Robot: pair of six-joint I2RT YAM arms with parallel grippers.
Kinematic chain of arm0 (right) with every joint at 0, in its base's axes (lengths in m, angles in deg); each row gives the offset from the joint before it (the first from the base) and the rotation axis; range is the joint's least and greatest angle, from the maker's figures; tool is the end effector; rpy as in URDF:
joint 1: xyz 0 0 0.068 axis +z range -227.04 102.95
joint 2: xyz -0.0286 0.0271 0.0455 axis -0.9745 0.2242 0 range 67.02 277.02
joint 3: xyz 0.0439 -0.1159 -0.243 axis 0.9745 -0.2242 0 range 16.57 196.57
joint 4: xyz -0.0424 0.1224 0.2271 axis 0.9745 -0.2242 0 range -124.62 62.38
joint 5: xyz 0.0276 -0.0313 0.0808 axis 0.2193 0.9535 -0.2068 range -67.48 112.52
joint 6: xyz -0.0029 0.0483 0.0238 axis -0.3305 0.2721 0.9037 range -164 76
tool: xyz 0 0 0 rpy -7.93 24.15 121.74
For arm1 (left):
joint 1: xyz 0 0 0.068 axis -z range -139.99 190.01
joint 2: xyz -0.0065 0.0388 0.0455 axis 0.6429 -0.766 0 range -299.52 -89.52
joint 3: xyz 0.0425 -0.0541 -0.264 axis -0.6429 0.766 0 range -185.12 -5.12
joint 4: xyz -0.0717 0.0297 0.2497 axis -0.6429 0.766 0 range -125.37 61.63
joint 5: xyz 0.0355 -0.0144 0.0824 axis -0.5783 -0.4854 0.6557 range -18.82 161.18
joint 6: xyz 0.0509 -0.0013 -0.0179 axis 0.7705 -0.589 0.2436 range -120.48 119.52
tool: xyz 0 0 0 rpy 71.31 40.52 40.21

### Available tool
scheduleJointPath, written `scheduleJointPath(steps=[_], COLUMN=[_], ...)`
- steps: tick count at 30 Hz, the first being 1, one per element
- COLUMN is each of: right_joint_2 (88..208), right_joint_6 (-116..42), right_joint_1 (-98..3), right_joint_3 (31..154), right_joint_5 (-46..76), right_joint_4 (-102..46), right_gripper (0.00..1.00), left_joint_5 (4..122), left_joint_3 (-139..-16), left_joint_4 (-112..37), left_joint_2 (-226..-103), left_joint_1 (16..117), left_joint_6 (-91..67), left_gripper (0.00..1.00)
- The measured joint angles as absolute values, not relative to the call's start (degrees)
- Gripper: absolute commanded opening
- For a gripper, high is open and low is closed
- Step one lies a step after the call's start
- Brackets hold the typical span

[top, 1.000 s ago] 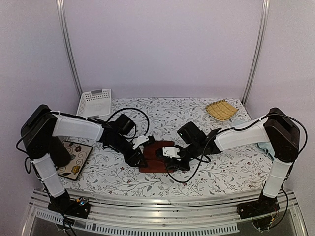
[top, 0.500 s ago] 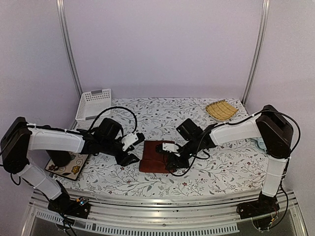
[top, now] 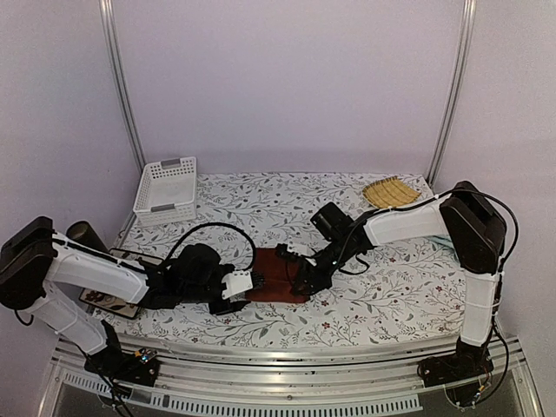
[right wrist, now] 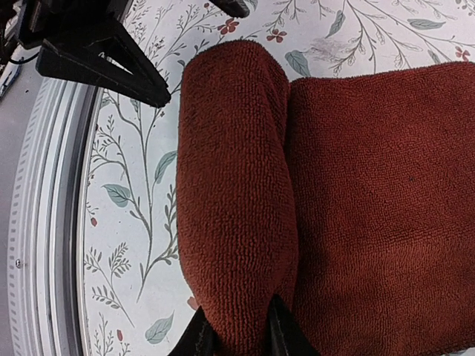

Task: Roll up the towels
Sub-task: Roll the towel at the center of the board.

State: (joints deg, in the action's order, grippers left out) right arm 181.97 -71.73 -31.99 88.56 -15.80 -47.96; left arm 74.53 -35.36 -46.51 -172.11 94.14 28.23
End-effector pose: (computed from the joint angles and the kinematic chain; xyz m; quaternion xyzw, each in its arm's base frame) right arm 0.2651 0.2969 0.1386 -0.6062 0.6949 0.3486 0.1674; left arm 0.1573 -0.2138 0.1458 0.5932 0.6906 -0.0648 0.4086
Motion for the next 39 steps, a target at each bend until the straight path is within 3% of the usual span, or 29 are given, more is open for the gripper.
scheduleJointPath(steps=[16, 25, 28, 31, 35, 39], right_joint_2=[184.2, 184.5, 184.5, 184.5, 184.5, 184.5], right_joint_6=[-68.0, -67.8, -67.8, -67.8, -67.8, -67.8], right_joint_1=[-33.7, -33.7, -33.8, -33.8, -33.9, -33.9], right_joint_3=[91.1, 91.6, 91.6, 91.6, 91.6, 91.6], right_joint_5=[-18.5, -18.5, -18.5, -18.6, -18.5, -18.4], right_joint_4=[-50.6, -51.3, -51.4, -51.6, -51.7, -51.8], right_gripper=[0.25, 0.25, 0.25, 0.26, 0.30, 0.38], left_joint_5=[87.0, 91.6, 92.7, 93.1, 92.9, 92.0], left_joint_3=[-35.5, -38.6, -40.4, -42.2, -43.4, -44.9], left_joint_4=[-58.2, -61.3, -61.8, -61.7, -60.0, -57.2], left_joint_2=[-180.9, -187.6, -189.7, -191.6, -192.8, -192.8], left_joint_1=[104.0, 104.6, 104.6, 104.6, 104.3, 103.9], left_joint_6=[39.5, 42.0, 42.2, 42.2, 42.1, 41.0], left_gripper=[0.63, 0.62, 0.55, 0.35, 0.16, 0.10])
